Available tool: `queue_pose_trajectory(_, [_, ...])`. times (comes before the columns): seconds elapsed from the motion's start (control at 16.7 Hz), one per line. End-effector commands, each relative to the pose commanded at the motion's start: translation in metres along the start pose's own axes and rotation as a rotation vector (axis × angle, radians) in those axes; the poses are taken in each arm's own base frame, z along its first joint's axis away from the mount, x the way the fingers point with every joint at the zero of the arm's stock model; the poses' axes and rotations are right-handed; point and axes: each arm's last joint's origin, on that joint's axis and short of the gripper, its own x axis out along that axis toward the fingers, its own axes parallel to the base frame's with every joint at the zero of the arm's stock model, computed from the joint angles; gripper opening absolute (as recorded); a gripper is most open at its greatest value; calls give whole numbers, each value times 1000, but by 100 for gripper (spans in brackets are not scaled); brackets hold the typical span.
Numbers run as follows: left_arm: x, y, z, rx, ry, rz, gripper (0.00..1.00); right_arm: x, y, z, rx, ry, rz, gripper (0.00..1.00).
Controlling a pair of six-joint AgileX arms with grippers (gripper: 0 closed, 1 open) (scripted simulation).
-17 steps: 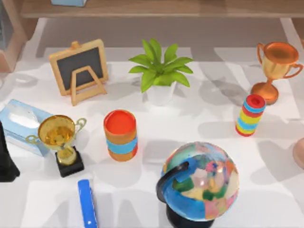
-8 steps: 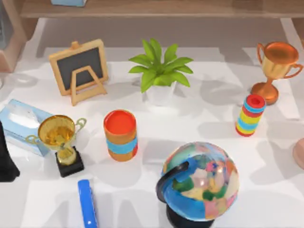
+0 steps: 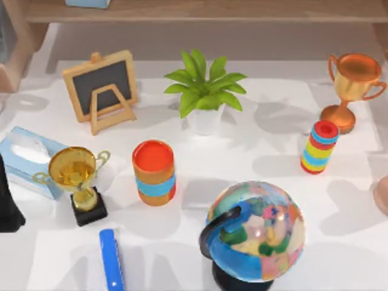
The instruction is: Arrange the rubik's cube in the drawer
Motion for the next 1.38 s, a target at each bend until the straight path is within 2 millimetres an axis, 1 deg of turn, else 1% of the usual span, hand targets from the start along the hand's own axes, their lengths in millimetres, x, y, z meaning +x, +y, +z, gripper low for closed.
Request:
queue_pose_trajectory(0.12, [0,0,0,0,0,0,100,24,-29,-12,-70,150,-56,0])
queue_pose_trajectory(0.18, [0,0,0,0,0,0,100,40,-41,-22,-110,238,-71,0])
queue_pose_trajectory(0.3, [0,0,0,0,0,0,100,80,-60,-51,-194,443,-67,0])
queue_pose_trajectory(0.42, [0,0,0,0,0,0,100,126,-73,-92,-272,666,-17,0])
queue_pose_trajectory(0.54, [0,0,0,0,0,0,100,168,-82,-139,-332,876,68,0])
queue_pose_trajectory(0.66, [0,0,0,0,0,0,100,201,-84,-185,-370,1046,169,0])
queue_pose_trajectory(0.72, [0,0,0,0,0,0,100,213,-84,-205,-383,1109,218,0])
queue_pose_trajectory(0.84, [0,0,0,0,0,0,100,230,-82,-234,-398,1185,296,0])
queue_pose_trajectory(0.9, [0,0,0,0,0,0,100,235,-81,-243,-402,1201,321,0])
queue_pose_trajectory(0.96, [0,0,0,0,0,0,100,238,-80,-247,-404,1208,333,0])
queue_pose_trajectory(1.26, [0,0,0,0,0,0,100,238,-80,-247,-404,1208,334,0])
queue_pose_trajectory(1.38, [0,0,0,0,0,0,100,238,-80,-247,-404,1208,334,15])
